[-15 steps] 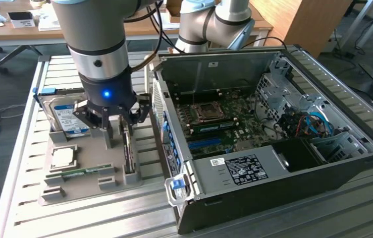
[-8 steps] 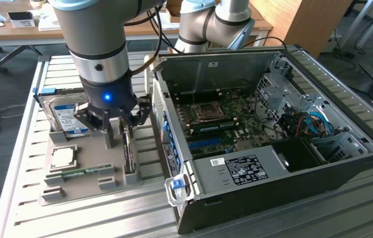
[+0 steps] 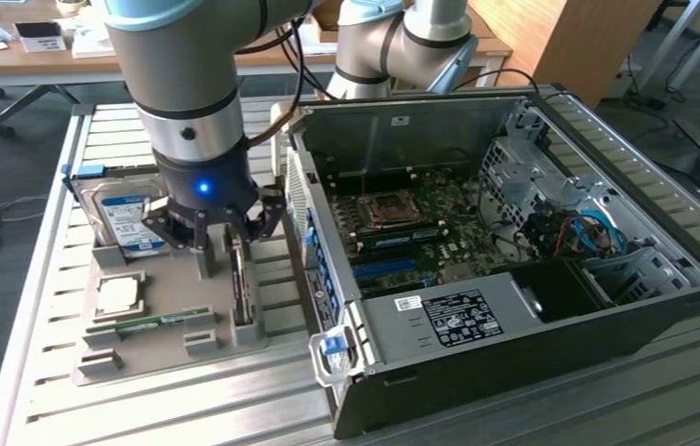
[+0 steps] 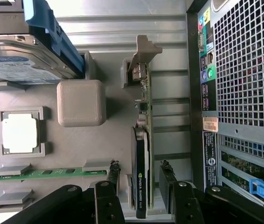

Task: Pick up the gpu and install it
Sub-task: 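Pick up the gpu and move the gpu toward the slot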

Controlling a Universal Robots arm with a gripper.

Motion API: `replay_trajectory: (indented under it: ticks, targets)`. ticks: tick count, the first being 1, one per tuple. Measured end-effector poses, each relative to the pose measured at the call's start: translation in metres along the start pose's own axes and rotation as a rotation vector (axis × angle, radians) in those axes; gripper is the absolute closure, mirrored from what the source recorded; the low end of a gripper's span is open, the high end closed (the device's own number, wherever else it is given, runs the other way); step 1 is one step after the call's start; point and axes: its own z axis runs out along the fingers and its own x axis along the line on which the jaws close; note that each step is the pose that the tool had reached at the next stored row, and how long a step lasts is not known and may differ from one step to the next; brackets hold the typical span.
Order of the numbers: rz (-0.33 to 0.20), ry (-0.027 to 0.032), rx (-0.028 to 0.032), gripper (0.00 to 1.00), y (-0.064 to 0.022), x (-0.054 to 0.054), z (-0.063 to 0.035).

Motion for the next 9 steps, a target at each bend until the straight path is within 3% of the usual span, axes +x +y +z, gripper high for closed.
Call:
replay_trajectory:
  ticks: [9]
  targets:
    - [0.000,0.0002,0.0001,0.53,-0.0002,-0.0033,0.0076]
